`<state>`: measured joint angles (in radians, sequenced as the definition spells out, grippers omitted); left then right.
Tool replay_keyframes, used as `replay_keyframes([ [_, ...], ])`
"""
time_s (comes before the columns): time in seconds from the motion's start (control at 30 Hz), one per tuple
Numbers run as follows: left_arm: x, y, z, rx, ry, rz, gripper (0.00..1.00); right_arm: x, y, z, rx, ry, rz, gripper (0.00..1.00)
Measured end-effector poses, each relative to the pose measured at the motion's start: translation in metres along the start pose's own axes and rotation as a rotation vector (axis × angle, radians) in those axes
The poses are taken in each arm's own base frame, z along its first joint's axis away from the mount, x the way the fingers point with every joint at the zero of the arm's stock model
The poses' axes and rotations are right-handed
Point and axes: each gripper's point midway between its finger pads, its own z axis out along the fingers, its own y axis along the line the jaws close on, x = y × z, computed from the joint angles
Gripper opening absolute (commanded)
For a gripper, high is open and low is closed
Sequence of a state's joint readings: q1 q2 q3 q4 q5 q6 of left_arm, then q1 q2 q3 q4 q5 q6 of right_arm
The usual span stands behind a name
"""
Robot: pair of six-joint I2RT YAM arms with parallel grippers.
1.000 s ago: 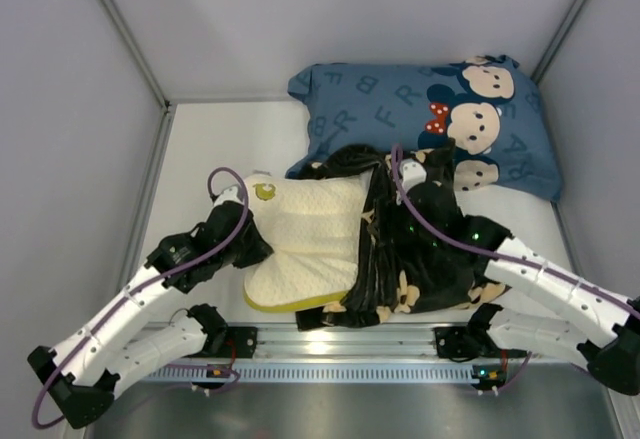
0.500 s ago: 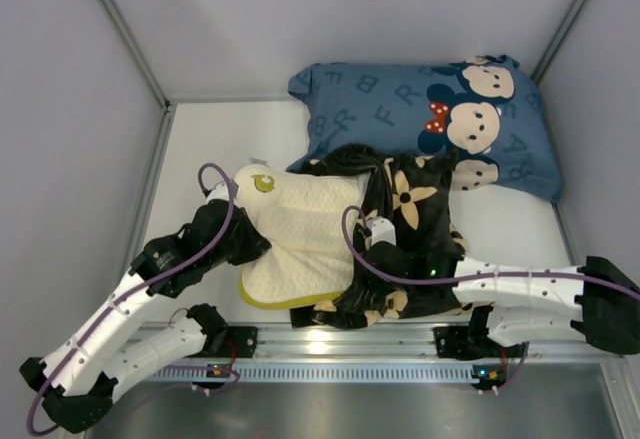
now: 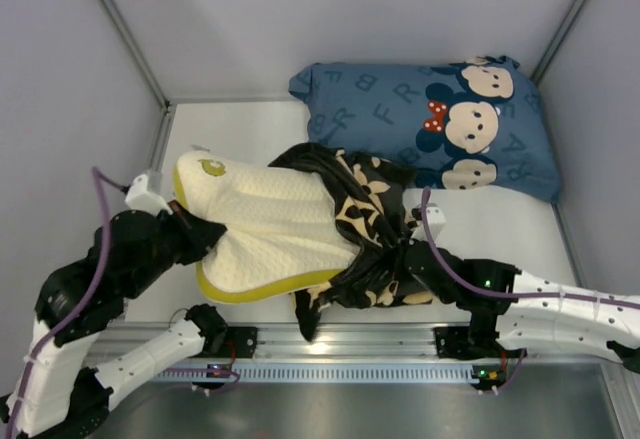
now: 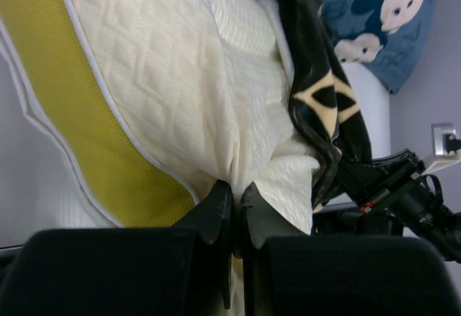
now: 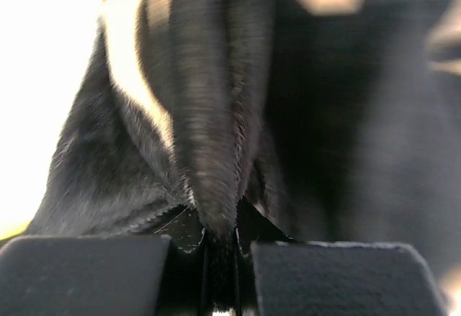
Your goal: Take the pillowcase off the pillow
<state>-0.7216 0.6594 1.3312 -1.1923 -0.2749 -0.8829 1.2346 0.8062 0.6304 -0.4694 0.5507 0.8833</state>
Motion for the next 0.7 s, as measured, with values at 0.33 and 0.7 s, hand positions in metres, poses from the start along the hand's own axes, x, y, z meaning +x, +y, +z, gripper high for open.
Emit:
replay_keyframes([
  [0.33, -0.003, 0.043, -0.044, -0.076, -0.063, -0.011, 0.00, 0.003, -0.038, 0.006, 0.172, -0.009, -0.031, 0.00],
  [0.7, -0.002, 0.060, -0.044, -0.129, -0.093, -0.020, 0.00, 0.033, -0.003, 0.017, -0.040, 0.163, -0.259, 0.00],
])
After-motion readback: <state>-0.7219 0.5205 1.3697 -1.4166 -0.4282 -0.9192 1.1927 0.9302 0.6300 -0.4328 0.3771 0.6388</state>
